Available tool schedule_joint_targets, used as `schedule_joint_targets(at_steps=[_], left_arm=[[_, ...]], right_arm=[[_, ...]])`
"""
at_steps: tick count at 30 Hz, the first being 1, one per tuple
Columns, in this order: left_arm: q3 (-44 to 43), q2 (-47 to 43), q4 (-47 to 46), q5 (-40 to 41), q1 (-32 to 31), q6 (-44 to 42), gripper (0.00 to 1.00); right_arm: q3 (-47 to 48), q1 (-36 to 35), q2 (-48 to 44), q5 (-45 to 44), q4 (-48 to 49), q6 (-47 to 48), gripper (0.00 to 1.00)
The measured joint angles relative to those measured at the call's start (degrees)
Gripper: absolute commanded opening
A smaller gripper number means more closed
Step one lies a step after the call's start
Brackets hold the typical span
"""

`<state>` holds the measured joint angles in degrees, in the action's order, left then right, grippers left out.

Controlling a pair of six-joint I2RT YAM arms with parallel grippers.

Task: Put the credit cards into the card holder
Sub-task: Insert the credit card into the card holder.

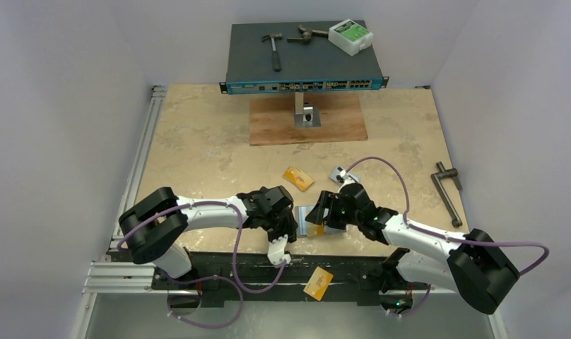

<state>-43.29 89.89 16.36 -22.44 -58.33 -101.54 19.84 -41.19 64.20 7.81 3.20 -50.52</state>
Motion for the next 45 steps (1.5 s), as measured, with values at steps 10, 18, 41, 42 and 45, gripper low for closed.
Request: schedule_joint_targets(at_steps=[10, 18, 41, 42, 45], left_arm=[[-2.2, 0.3, 1.5, 0.5, 0.0, 0.5, 0.31], [-3.5, 1.6, 1.2, 1.1, 0.0, 1.0, 0.31], [0.7, 3.2, -11.0, 6.4, 0.9, 3.5, 0.25], [0.8, 3.2, -11.2, 6.4, 0.9, 3.6, 0.25], [0.8, 3.1, -11.2, 6.4, 0.9, 3.6, 0.24]], right_arm=[[-0.9, 1.7, -1.5, 2.3, 0.0, 0.0, 0.69], [-0.8, 1.9, 1.2, 4.3, 2.9, 0.4, 0.69], [8.2, 2.0, 8.9, 4.8, -1.9, 5.7, 0.82], [9.0, 2.1, 8.6, 3.6, -3.8, 6.3, 0.90], [12.2, 2.1, 8.4, 0.1, -9.1, 8.3, 0.99]])
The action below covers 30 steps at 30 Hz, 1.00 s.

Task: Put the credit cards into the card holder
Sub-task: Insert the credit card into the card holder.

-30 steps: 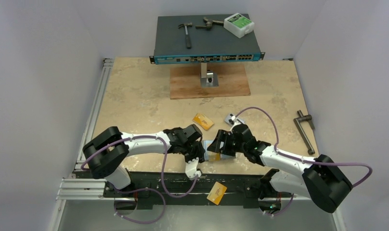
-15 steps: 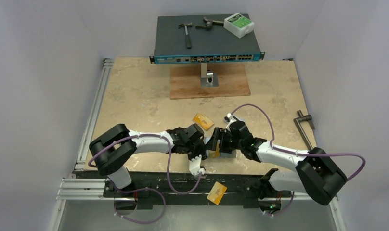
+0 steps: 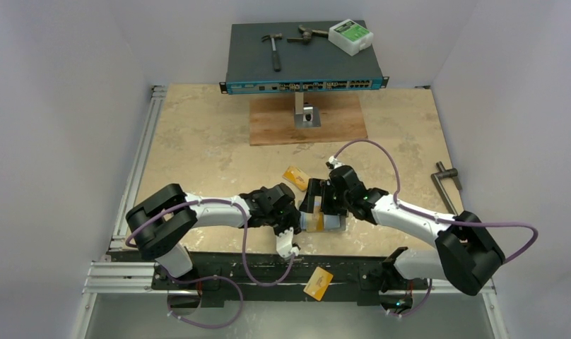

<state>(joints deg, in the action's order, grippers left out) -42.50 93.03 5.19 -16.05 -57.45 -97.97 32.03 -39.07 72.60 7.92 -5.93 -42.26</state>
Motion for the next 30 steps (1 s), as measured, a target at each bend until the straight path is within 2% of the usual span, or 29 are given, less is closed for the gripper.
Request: schedule_joint_targets(at_steps=[3, 6, 7, 11, 12, 15, 19, 22, 30], left_arm=[[0.0, 0.0, 0.1, 0.0, 0.0, 0.0, 0.24], [0.0, 0.0, 0.3, 0.0, 0.0, 0.0, 0.24], [0.0, 0.0, 0.3, 0.0, 0.0, 0.0, 0.24], [0.0, -0.1, 0.2, 0.0, 0.0, 1.0, 0.24], [-0.1, -0.1, 0.2, 0.0, 0.0, 1.3, 0.23], [-0.5, -0.1, 0.8, 0.2, 0.0, 2.9, 0.23], [-1.2, -0.1, 2.3, 0.3, 0.0, 4.4, 0.24], [-1.4, -0.1, 2.6, 0.3, 0.0, 4.5, 0.24], [-1.6, -0.1, 3.8, 0.2, 0.0, 2.1, 0.25]], right_arm=[[1.9, 0.0, -0.1, -2.2, -3.4, 1.4, 0.98], [2.7, 0.0, -1.3, -4.0, -6.8, 2.4, 0.90], [2.9, 0.0, -1.9, -4.3, -7.6, 2.8, 0.82], [3.5, 0.0, -6.2, -5.5, -10.5, 4.5, 0.40], [3.5, 0.0, -7.3, -5.5, -10.9, 4.7, 0.33], [2.8, -0.1, -11.2, -5.2, -10.9, 4.6, 0.22], [-1.8, -1.7, -16.9, -3.6, -9.9, 3.7, 0.13], [-4.7, -3.7, -18.8, -2.2, -9.8, 2.8, 0.09], [-9.9, -7.4, -16.3, 0.7, -5.5, -0.1, 0.04]])
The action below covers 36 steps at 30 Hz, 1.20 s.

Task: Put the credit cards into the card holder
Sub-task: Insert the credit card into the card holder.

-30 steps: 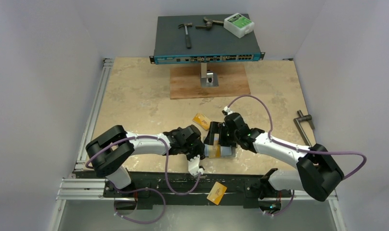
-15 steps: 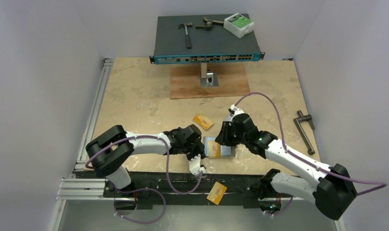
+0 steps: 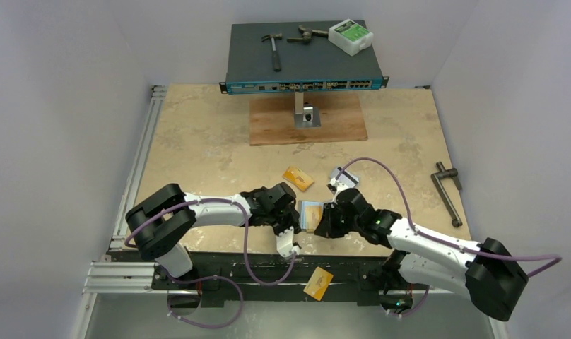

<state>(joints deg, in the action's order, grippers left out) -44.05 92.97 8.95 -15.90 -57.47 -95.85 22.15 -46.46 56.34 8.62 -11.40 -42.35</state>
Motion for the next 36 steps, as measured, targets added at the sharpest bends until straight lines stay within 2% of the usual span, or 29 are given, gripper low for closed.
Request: schedule_joint_targets(at_steps=[15, 25, 36], left_arm=[[-1.5, -0.3, 4.5, 0.0, 0.0, 0.2, 0.26], [-1.6, 0.1, 5.1, 0.9, -0.9, -7.0, 0.28], [-5.0, 2.9, 8.5, 4.6, -2.4, -14.2, 0.26]], right_arm=[[-1.9, -2.3, 8.6, 1.4, 9.7, -0.5, 0.05], [-2.0, -2.3, 11.9, 1.2, 13.2, -0.5, 0.04], [-2.7, -2.3, 11.9, -1.0, 14.8, -0.5, 0.02]])
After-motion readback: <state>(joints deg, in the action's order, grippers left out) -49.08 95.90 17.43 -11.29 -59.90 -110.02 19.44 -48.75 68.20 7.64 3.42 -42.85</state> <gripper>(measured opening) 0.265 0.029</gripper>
